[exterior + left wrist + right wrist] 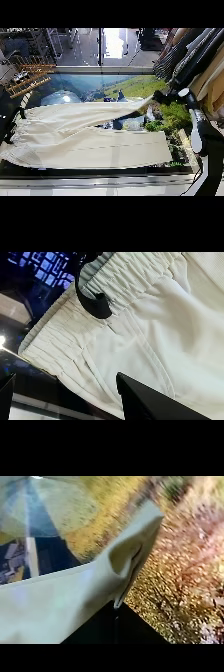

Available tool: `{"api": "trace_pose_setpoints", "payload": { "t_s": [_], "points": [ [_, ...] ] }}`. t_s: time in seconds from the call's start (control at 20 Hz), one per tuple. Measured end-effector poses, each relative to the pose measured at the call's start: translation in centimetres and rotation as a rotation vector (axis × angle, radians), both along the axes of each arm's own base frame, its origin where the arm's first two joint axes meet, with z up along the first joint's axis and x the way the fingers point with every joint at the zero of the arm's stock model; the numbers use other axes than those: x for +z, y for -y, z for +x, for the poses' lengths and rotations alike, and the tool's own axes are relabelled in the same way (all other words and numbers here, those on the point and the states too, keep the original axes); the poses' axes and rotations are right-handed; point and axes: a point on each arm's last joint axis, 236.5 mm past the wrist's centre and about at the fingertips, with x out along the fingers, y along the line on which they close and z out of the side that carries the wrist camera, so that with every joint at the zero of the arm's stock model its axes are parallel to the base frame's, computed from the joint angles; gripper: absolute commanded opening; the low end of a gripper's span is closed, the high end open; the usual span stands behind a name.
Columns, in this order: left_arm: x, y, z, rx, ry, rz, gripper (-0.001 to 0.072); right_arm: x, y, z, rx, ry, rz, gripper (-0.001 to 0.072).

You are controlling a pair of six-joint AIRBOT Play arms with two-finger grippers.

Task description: Fold the clothes and pants, and hang the long-sleeved shirts on hangers.

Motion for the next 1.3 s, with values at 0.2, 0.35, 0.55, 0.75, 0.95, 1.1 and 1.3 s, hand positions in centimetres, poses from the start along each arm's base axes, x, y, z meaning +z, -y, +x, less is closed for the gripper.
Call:
{"api": "trace_pose_setpoints", "payload": {
  "t_s": [0.2,0.35,0.55,0.75,0.95,1.1,1.3],
  "points": [
    [-0.1,-0.2,-0.6,0.051,-0.034,0.004,0.0699,0.5,1.5,-7.8,0.131,-0.238,-0.234,0.0015],
    [-0.2,-0.9,-2.5,0.111,-0.114,0.03,0.0699,-2.4,2.3,-15.2,0.189,-0.464,-0.28,0.0015],
    [-0.8,-1.0,-4.5,0.158,-0.177,0.031,0.0699,-5.1,3.3,-22.1,0.222,-0.644,-0.299,0.0095],
    [-2.1,-0.2,-6.7,0.172,-0.201,0.009,0.0698,-6.0,4.3,-26.3,0.195,-0.716,-0.28,0.0425],
    [-3.1,0.3,-7.8,0.229,-0.129,-0.039,0.0699,-5.6,4.9,-31.2,0.114,-0.705,-0.153,0.0424],
    [-4.4,0.9,-7.8,0.29,-0.042,-0.105,0.0698,-5.4,3.9,-35.8,0.019,-0.665,0.002,0.0424],
    [-6.0,1.4,-6.5,0.366,0.09,-0.169,0.0698,-5.9,2.2,-40.5,-0.101,-0.631,0.139,0.0424]
  ]
}}
